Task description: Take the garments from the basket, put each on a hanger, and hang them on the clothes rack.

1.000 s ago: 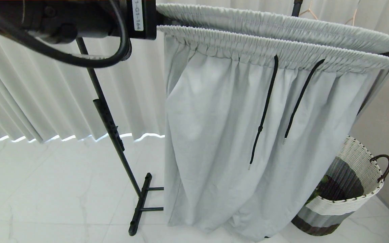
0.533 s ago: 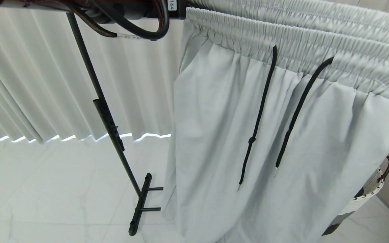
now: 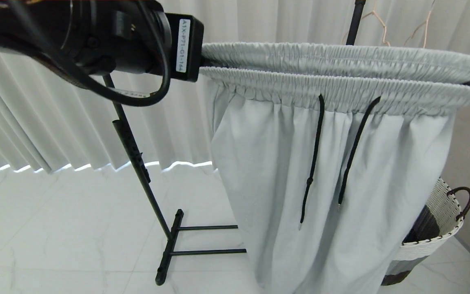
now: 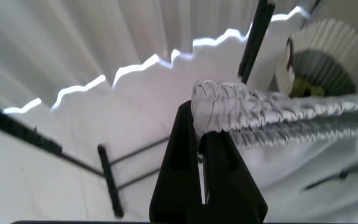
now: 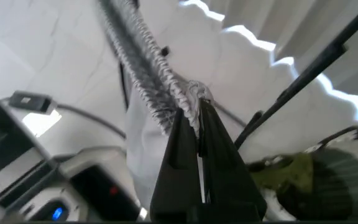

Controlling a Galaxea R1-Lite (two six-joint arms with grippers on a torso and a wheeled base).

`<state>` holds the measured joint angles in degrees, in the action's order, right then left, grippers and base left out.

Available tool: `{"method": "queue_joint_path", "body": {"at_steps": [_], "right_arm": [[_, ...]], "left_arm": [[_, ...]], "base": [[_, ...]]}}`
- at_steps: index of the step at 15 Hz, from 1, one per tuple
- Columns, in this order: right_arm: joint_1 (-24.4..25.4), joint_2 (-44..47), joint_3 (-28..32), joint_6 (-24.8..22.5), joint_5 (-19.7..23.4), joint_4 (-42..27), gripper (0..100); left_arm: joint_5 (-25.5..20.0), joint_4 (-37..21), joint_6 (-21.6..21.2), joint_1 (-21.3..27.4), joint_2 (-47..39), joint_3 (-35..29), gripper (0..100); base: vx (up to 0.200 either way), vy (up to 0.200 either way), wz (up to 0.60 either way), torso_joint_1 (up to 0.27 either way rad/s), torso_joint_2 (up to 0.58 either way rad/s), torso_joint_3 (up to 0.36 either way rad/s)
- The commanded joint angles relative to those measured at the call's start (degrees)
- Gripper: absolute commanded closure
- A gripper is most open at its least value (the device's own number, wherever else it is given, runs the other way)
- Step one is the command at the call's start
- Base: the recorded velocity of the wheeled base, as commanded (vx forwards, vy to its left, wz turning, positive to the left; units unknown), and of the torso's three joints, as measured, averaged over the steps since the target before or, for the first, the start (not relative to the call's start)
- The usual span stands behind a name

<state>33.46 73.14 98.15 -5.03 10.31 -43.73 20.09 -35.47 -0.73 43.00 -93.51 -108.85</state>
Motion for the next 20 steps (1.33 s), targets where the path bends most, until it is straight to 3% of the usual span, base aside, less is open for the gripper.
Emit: {"method": "queue_joint_path", "body": {"at_steps": [1, 4, 7, 10, 13, 16, 20], "right_arm": [[-0.42, 4.73, -2.26, -0.06, -1.0, 7.08, 100], [-0.24, 9.56, -3.58, -0.06, -0.91, 18.59, 100], [1.08, 12.46, -3.58, 0.02, -0.91, 23.86, 100], [1.87, 12.81, -3.58, 0.02, -0.91, 23.86, 100], [1.87, 12.37, -3.66, 0.02, -1.08, 23.6, 100], [-0.24, 10.62, -3.14, 0.02, -5.57, 20.88, 100], [-2.7, 4.29, -3.58, 1.26, -6.09, 13.23, 100]], "left_arm": [[0.12, -4.34, 1.0, -0.11, 8.44, 7.42, 100], [-0.05, -5.22, 1.0, 0.86, 16.26, 17.0, 100], [-0.49, -5.13, 1.17, 6.75, 21.36, 22.1, 100], [-0.49, -5.04, 1.26, 10.7, 22.76, 23.51, 100], [-0.49, -5.04, 1.17, 11.06, 22.5, 23.6, 100], [-0.23, -4.6, 0.82, 10.62, 20.39, 22.45, 100], [0.04, 6.21, 0.82, 7.89, 12.92, 20.26, 100]], "base": [[0.0, 0.0, 0.0, 0.0, 0.0, 0.0], [0.0, 0.0, 0.0, 0.0, 0.0, 0.0], [0.0, 0.0, 0.0, 0.0, 0.0, 0.0], [0.0, 0.0, 0.0, 0.0, 0.0, 0.0], [0.0, 0.0, 0.0, 0.0, 0.0, 0.0], [0.0, 0.0, 0.0, 0.0, 0.0, 0.0], [0.0, 0.0, 0.0, 0.0, 0.0, 0.0]]}}
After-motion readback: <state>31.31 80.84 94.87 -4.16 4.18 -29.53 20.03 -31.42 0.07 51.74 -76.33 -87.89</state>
